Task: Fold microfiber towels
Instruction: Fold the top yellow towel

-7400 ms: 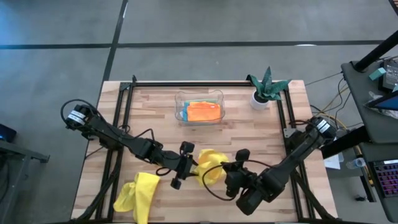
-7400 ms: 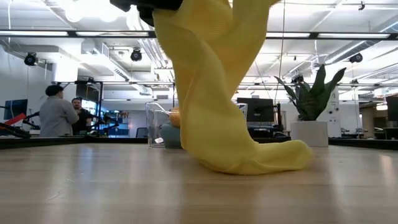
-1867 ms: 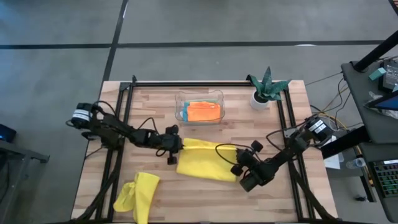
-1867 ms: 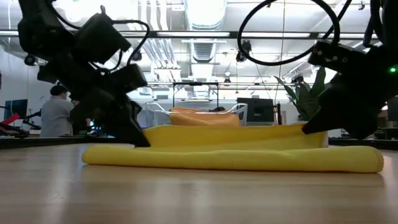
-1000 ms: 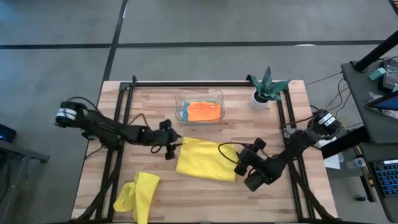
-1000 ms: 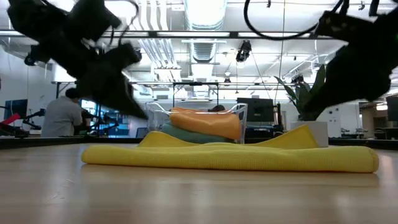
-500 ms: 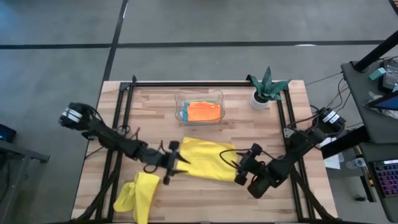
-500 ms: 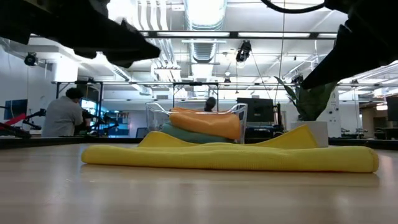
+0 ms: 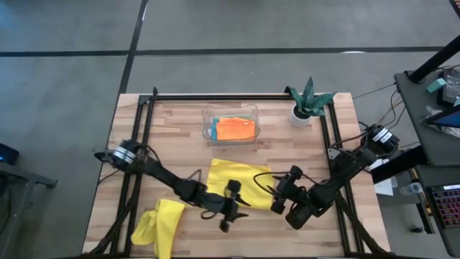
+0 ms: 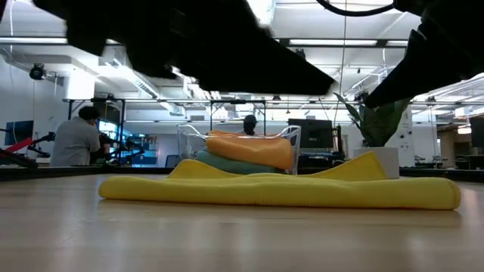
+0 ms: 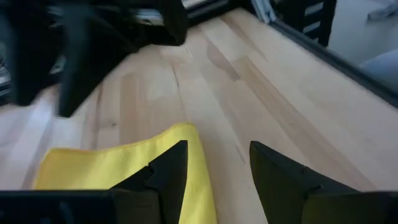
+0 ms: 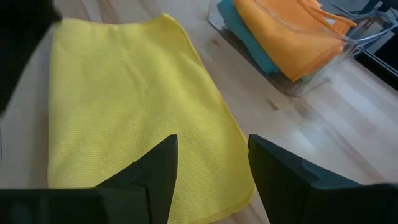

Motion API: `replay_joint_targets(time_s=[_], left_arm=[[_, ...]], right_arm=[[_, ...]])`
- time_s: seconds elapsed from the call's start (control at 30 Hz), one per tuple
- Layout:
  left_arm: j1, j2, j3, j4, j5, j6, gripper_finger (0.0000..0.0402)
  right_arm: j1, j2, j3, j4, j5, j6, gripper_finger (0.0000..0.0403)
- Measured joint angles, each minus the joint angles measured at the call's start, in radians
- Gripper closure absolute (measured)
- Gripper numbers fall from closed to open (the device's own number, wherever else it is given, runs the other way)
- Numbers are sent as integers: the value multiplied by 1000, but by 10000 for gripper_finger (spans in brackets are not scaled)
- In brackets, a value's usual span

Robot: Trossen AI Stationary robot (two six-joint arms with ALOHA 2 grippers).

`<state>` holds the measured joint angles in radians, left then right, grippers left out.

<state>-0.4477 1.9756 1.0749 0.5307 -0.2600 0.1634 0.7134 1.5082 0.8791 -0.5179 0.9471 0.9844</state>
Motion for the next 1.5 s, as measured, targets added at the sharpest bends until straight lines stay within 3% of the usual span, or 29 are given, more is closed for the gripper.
replay_joint_targets(time_s=[0.23, 0.37, 0.67, 0.83, 0.97, 1.17, 1.5], left_arm=[[23, 160, 205, -109, -1, 12, 244], [46, 218, 258, -123, -6, 10, 244], [86, 248, 260, -126, 22, 0, 244], [77, 248, 264, -121, 99, 0, 244], [73, 248, 268, -120, 89, 0, 244], [86, 248, 245, -123, -3, 0, 244], [87, 248, 243, -132, 52, 0, 244]], right_arm=[[0, 0, 0, 0, 22, 0, 216], [0, 0, 0, 0, 23, 6, 216], [0, 0, -2, 0, 26, 0, 216], [0, 0, -15, 0, 49, 10, 216], [0, 0, -22, 1, 50, 11, 216], [0, 0, -22, 7, 50, 11, 216], [0, 0, -22, 8, 49, 10, 216]])
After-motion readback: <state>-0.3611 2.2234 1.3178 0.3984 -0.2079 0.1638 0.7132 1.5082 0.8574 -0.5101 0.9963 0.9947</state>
